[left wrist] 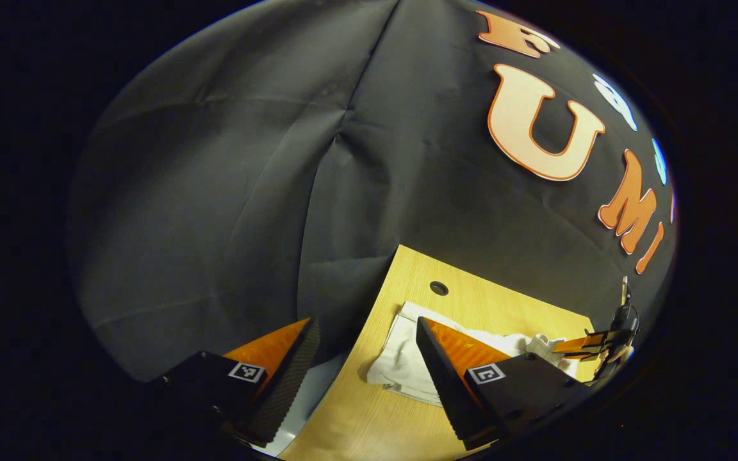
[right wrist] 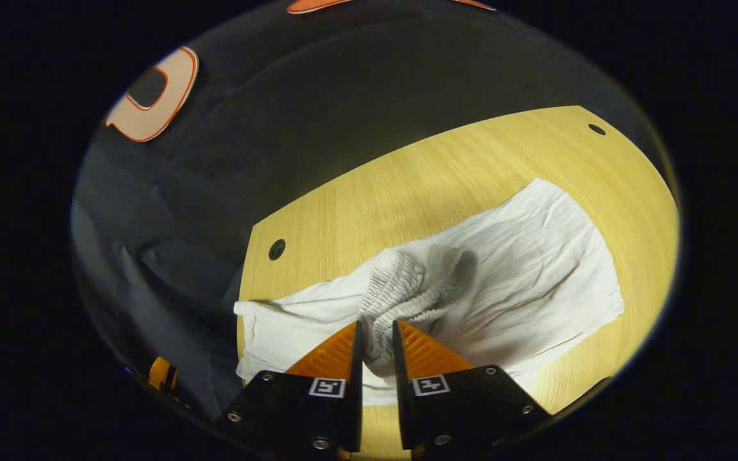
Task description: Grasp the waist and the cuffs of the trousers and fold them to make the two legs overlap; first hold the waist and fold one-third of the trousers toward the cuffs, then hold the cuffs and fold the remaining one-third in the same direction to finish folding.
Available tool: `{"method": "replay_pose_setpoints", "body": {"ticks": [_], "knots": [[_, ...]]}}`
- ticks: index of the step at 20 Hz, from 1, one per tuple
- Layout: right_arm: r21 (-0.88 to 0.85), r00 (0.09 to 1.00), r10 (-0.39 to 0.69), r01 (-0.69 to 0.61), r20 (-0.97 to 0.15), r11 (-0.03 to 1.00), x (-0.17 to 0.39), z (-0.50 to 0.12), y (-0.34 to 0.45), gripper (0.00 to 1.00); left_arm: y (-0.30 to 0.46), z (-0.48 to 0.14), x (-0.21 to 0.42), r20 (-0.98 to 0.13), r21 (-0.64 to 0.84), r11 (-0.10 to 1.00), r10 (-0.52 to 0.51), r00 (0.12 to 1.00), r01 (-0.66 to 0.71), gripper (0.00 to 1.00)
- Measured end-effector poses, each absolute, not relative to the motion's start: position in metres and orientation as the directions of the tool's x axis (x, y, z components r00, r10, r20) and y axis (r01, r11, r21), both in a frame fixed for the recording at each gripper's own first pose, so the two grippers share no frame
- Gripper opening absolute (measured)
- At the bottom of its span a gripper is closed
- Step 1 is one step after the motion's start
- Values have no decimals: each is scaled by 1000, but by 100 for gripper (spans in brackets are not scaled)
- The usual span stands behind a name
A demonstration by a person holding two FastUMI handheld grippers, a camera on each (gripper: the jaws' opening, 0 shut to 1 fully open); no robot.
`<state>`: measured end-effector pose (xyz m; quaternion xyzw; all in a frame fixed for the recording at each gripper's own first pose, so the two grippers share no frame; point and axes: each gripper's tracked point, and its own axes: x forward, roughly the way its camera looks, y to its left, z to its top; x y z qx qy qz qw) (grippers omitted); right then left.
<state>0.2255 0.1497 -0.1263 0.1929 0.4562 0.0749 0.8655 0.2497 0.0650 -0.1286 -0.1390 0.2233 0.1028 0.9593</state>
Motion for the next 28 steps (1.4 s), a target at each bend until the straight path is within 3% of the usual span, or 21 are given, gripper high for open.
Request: {"method": "replay_pose_setpoints", "body": {"ticks": [1,2,4,6,11,16,23,28], "knots": [[407,569,310,47,-761,912,228,-124,149,22,64,-127,248,-463,-231,937,132,877,-263,99],[404,566,308,49,-765,914,225,-124,147,53,61,-128,247,-470,-247,931,127,873,-269,99],[379,564,282,59,-776,924,219,-135,145,83,58,-138,247,-495,-296,912,107,862,-283,99],[370,563,275,60,-780,927,217,-137,142,99,54,-153,243,-520,-348,886,89,849,-306,99],[399,555,279,105,-784,911,215,-137,135,99,26,-192,238,-576,-564,745,-45,816,-357,99],[387,549,269,110,-791,915,212,-137,116,99,-3,-237,233,-621,-669,609,-142,771,-426,100],[401,528,264,163,-807,902,201,-136,89,99,-15,-281,242,-644,-717,469,-162,748,-516,99],[432,523,283,188,-804,882,197,-132,80,99,-17,-289,255,-641,-725,454,-171,748,-518,100]]}}
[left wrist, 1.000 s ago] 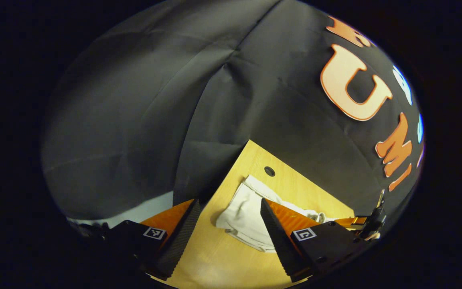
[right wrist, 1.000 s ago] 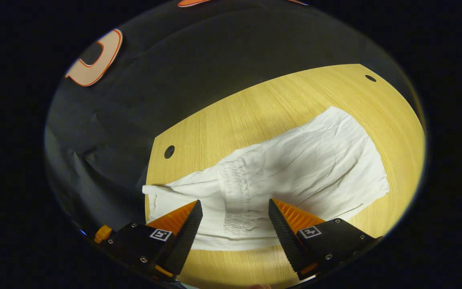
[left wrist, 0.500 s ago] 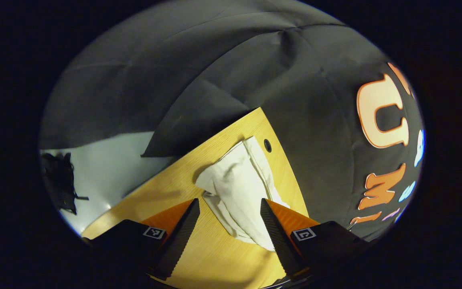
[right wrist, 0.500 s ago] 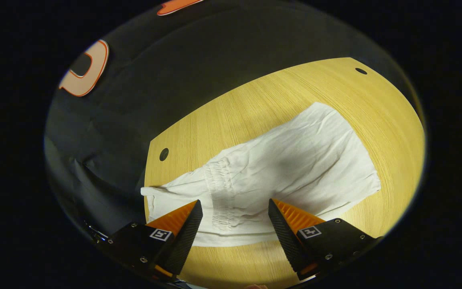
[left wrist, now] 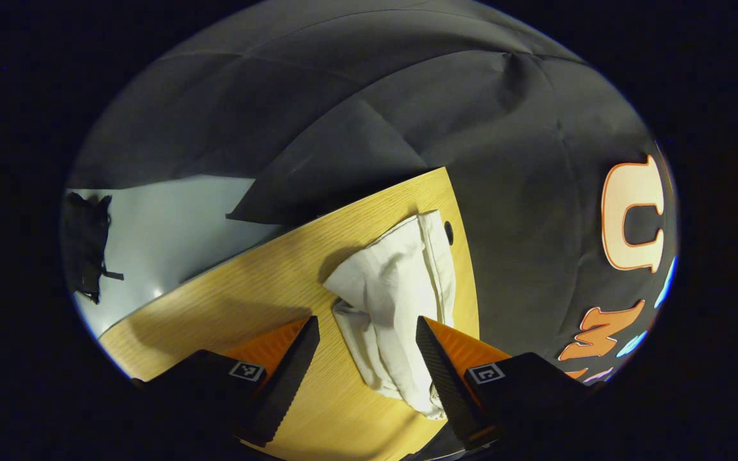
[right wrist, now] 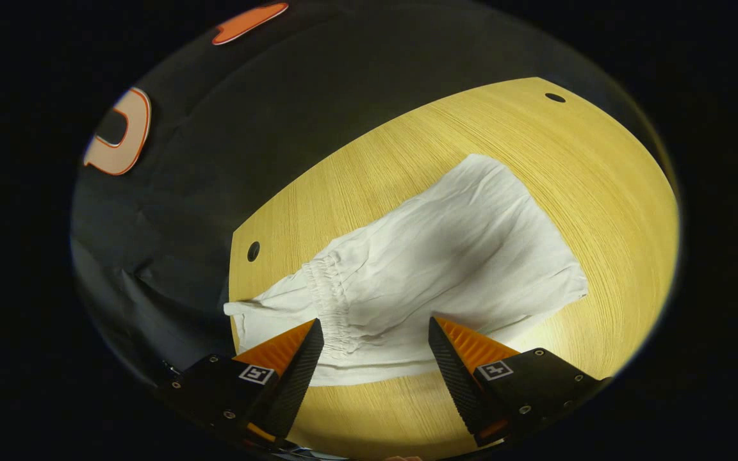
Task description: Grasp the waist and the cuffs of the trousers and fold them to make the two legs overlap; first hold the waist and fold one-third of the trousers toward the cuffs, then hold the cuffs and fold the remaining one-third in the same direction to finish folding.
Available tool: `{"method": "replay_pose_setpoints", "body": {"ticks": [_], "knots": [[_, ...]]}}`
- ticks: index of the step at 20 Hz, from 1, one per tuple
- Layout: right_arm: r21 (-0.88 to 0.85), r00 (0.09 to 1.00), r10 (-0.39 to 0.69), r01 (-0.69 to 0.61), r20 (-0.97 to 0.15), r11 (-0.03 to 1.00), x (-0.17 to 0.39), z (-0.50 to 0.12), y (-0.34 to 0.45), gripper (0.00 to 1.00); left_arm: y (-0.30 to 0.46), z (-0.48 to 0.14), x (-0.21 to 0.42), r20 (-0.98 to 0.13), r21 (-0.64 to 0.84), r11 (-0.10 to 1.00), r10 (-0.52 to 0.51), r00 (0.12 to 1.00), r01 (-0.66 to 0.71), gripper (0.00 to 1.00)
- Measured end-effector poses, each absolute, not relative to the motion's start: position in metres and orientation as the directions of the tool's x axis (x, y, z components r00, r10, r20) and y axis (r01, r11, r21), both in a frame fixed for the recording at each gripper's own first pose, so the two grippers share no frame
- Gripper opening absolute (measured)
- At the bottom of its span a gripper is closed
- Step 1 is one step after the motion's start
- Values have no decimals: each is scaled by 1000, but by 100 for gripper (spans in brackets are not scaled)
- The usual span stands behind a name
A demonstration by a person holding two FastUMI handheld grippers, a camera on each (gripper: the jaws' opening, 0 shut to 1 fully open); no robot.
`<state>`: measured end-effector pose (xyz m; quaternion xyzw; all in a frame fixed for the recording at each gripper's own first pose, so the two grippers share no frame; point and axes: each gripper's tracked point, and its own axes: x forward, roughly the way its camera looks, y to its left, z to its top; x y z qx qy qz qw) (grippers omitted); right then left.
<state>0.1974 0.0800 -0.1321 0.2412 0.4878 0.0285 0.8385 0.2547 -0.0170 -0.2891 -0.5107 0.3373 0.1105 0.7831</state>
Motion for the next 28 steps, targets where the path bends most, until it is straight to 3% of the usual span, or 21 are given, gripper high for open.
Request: {"method": "replay_pose_setpoints", "body": {"ticks": [8,13,14,16,22,28], "knots": [[469,518,304,223,-800,854,196,-133,68,99,-26,-300,290,-653,-703,505,-180,736,-500,95],[477,523,300,245,-798,844,195,-131,49,99,-26,-319,298,-706,-646,531,-143,693,-548,18],[475,526,295,245,-797,845,196,-132,46,99,-30,-326,303,-712,-635,547,-142,687,-545,10],[466,536,284,239,-795,852,197,-130,35,99,-26,-309,303,-694,-639,566,-132,708,-521,5],[455,584,270,195,-766,869,203,-120,3,99,-49,-237,311,-620,-612,682,-99,778,-401,5],[418,594,283,99,-753,903,207,-112,-49,99,-119,-137,332,-487,-574,782,-88,869,-243,5]]}}
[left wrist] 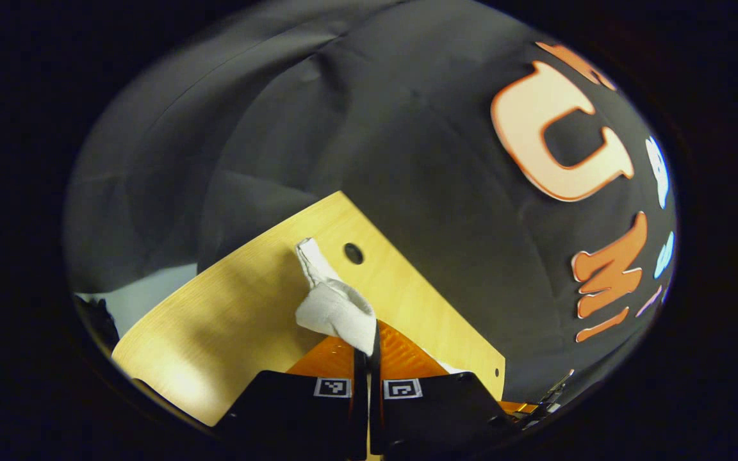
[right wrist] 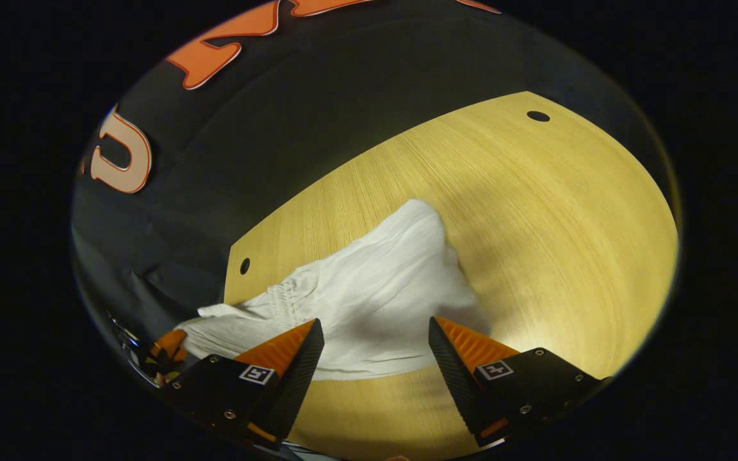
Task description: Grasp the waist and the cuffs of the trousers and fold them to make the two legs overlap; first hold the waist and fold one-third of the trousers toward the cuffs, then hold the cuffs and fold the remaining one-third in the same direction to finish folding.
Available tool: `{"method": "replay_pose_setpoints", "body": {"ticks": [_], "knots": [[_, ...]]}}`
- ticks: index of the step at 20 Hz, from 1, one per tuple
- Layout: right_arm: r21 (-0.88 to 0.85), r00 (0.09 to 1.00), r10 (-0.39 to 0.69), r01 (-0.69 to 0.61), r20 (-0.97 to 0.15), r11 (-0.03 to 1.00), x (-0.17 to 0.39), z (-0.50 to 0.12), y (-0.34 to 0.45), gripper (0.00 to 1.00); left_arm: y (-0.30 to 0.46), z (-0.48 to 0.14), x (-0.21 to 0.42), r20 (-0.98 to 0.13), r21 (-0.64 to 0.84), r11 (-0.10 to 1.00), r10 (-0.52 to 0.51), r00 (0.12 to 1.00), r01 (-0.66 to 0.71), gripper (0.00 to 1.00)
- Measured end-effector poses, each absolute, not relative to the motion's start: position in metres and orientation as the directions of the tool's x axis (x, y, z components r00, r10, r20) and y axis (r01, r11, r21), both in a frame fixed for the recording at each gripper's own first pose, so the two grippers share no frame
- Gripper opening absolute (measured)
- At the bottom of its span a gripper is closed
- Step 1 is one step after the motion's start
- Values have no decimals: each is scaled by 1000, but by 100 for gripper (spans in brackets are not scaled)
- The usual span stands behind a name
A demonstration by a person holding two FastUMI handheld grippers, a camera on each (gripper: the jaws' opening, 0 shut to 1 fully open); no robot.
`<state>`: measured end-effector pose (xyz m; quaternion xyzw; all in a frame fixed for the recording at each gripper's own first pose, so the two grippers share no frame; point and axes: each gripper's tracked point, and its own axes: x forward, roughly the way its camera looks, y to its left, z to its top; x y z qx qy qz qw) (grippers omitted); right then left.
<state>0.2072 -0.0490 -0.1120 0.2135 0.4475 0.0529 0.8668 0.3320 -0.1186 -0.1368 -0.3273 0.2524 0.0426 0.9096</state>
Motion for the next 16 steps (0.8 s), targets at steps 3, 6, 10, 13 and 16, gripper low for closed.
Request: {"method": "replay_pose_setpoints", "body": {"ticks": [3,6,10,13,16], "knots": [[396,607,285,54,-742,917,208,-108,-75,98,-171,-104,340,-441,-522,837,-99,892,-166,5],[373,626,268,39,-732,927,206,-105,-105,99,-234,-92,351,-432,-479,873,-136,892,-98,5],[378,635,278,24,-721,925,197,-102,-132,99,-311,-90,364,-435,-468,884,-206,877,-24,5],[386,636,272,44,-722,922,192,-106,-155,99,-369,-105,375,-458,-479,877,-267,848,17,5],[392,636,256,79,-728,917,187,-114,-181,99,-422,-132,382,-502,-486,873,-312,807,35,5]]}}
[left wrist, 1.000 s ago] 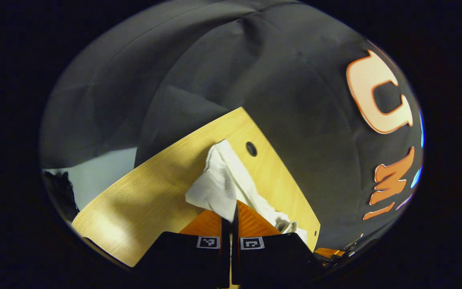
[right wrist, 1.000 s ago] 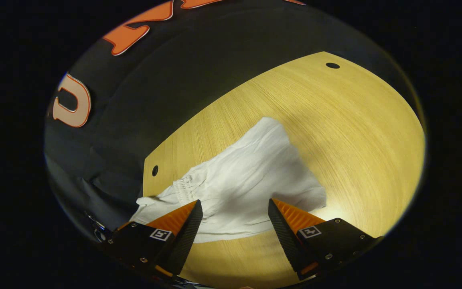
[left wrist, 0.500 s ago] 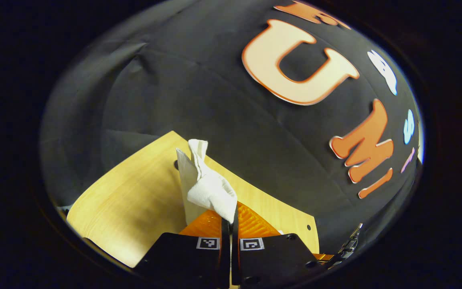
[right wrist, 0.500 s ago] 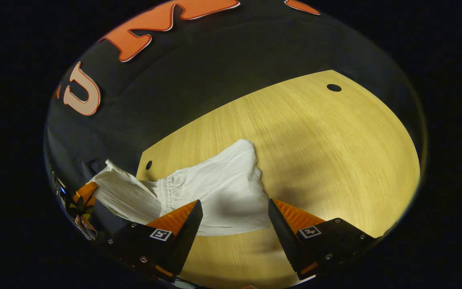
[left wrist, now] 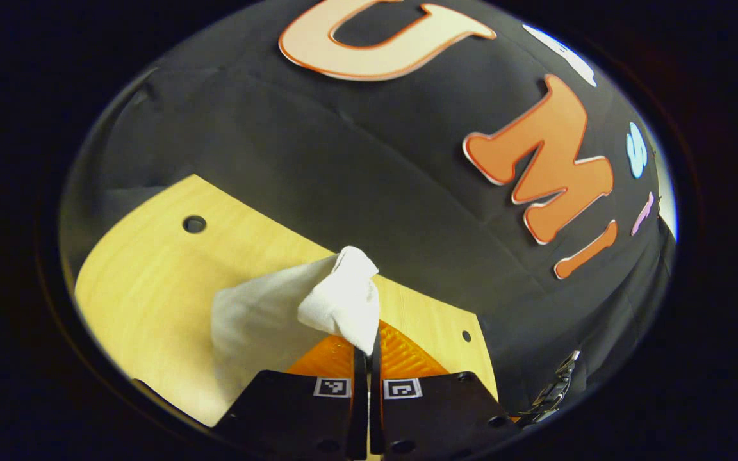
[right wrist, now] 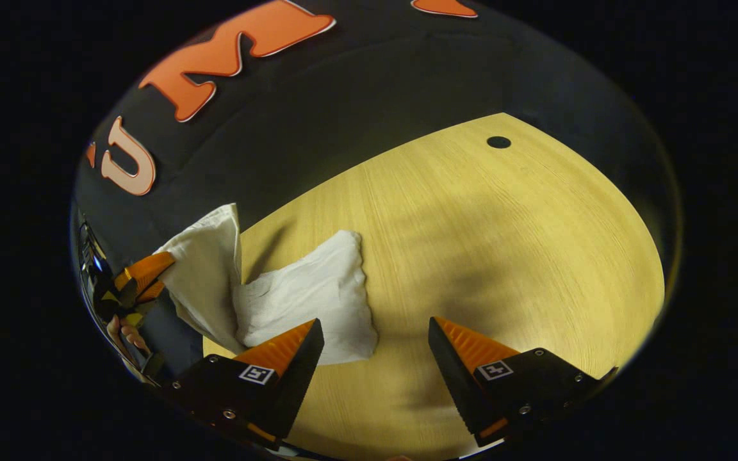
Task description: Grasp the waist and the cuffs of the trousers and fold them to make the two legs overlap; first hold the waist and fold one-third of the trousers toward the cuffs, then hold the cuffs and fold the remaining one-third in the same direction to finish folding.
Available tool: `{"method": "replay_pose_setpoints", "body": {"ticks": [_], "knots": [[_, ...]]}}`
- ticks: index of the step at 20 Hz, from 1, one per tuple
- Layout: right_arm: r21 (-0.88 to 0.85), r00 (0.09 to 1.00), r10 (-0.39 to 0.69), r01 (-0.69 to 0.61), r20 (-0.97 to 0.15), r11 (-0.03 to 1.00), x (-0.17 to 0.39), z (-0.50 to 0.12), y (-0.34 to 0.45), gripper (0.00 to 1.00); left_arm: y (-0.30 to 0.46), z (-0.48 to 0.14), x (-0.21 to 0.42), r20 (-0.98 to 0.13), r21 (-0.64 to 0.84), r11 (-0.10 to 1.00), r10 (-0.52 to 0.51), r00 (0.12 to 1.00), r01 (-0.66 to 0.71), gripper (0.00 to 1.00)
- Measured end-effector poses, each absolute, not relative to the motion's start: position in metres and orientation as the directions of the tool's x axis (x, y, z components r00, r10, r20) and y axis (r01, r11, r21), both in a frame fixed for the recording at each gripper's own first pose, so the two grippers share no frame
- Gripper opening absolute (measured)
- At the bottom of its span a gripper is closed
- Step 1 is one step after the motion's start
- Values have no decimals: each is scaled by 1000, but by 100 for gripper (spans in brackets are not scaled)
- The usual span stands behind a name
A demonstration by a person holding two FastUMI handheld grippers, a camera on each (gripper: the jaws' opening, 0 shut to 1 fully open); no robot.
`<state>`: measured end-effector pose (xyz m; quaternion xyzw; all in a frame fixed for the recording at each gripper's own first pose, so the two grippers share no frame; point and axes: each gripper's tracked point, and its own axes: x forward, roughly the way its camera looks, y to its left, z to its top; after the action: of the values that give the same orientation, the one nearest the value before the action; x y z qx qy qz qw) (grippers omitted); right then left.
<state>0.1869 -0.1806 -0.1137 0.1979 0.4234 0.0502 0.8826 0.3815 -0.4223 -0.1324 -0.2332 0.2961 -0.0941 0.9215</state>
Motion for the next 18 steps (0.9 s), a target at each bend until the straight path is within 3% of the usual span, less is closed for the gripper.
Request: {"method": "replay_pose_setpoints", "body": {"ticks": [5,12,14,18], "knots": [[392,634,229,129,-739,911,180,-125,-215,99,-488,-190,376,-595,-424,902,-344,726,80,2],[395,623,211,172,-753,902,168,-133,-238,99,-555,-262,355,-699,-331,929,-361,617,167,9],[387,622,202,177,-756,905,165,-134,-242,99,-568,-267,345,-698,-359,913,-399,594,193,29],[385,624,205,168,-754,908,164,-131,-240,99,-578,-269,326,-705,-342,907,-420,572,245,97]]}}
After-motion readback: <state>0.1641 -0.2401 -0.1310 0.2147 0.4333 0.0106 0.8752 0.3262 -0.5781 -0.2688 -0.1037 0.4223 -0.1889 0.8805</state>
